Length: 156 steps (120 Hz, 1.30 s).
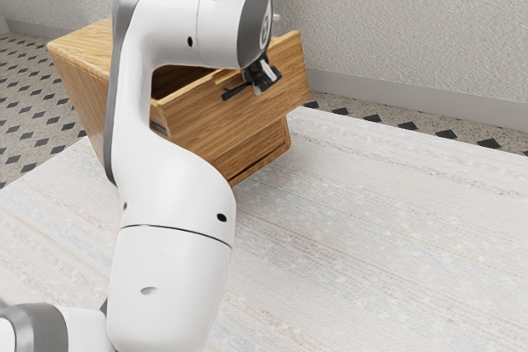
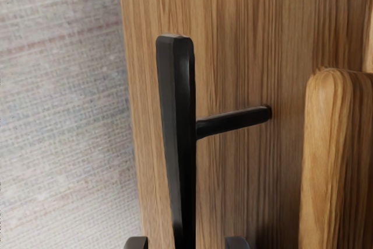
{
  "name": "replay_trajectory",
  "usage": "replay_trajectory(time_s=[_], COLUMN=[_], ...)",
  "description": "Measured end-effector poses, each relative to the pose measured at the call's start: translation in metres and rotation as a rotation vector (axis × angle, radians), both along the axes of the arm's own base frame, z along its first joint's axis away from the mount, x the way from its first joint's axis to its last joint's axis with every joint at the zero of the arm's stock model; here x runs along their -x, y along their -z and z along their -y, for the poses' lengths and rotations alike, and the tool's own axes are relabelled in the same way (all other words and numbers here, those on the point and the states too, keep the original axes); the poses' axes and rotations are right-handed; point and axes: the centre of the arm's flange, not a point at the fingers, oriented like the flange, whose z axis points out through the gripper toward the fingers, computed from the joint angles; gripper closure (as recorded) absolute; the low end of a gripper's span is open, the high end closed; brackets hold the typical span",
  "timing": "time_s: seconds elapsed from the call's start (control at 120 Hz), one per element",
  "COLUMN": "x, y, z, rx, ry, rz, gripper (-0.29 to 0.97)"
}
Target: Pull the drawer handle with one arm to open the drawer
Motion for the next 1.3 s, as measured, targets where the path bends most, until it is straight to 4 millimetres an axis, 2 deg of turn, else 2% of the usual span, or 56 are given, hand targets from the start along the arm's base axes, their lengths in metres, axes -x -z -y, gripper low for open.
replay_trajectory(time_s=[0.233,0.942,1.133,1.3], x=[0.002,0.017,0.020,0.021], y=[0.001,0.000,-0.004,-0.003], z=[0.000,0.051,0.054,0.069], rx=[0.012,0.022,0.013,0.008], ry=[-0.021,-0.016,-0.028,-0.016], rz=[-0.009,-0.016,-0.009,-0.008], gripper=[0.59,0.59,0.59,0.59])
